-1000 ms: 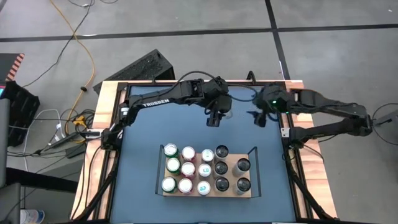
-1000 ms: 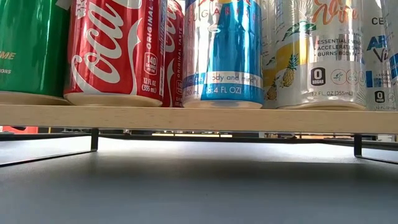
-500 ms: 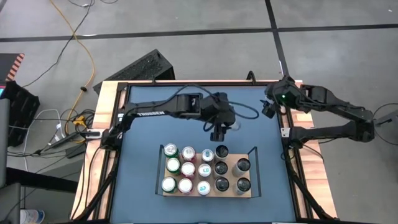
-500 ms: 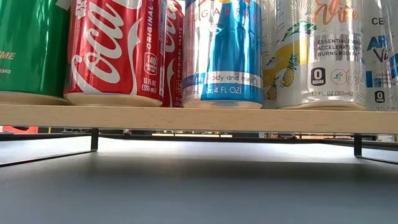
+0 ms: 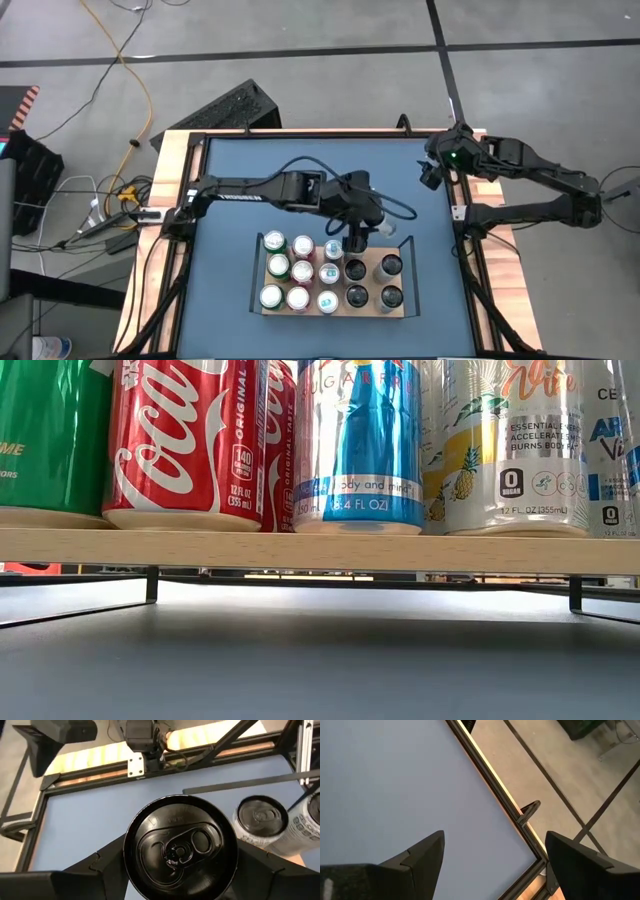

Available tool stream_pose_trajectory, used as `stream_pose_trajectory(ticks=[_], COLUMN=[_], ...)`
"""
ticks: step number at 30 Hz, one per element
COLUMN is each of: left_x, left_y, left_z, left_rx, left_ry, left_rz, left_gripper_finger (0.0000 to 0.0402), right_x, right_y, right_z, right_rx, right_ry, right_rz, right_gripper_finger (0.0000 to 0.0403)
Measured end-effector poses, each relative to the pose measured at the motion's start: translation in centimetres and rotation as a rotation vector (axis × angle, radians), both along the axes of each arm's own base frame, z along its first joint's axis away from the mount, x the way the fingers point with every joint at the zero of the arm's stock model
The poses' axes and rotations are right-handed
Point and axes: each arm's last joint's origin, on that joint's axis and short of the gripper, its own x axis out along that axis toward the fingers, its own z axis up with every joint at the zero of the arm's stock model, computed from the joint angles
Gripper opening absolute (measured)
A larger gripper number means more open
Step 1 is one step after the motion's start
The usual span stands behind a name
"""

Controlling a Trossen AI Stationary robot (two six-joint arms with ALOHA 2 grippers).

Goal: Place canned beverage on shelf
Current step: Put the white-blue soda can on the shelf aligned with the other white-blue soda cans

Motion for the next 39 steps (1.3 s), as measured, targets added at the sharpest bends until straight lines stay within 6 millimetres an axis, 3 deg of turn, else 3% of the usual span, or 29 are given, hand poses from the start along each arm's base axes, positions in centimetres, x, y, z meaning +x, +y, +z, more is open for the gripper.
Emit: stream_pose_trajectory(ticks=[13,21,28,39], left_x=[0.1,1.7,1.5,2.0], left_y=[-0.4,-1.2,-0.9,-1.3], left_z=[-0.6,-3.9,-3.4,-4.5], left_rx=[-0.055,-0.028,0.000,0.033], left_ry=[0.016,0.113,0.106,0.136], left_rz=[0.010,-0.054,-0.048,-0.183], left_gripper_finger=[0.0252,0.0252,0.0252,0.0252], right_x=[0.0,-0.1,0.0,0.1], right_y=[0.0,0.0,0.0,0.0], right_z=[-0.1,-0.1,-0.2,-0.2], right_rx=[0.017,0.045,0.055,0.070], right_ry=[-0.017,-0.045,-0.057,-0.084], right_rz=[-0.025,-0.068,-0.085,-0.121], right_gripper_finger=[0.0328,0.0328,0.0328,0.0328])
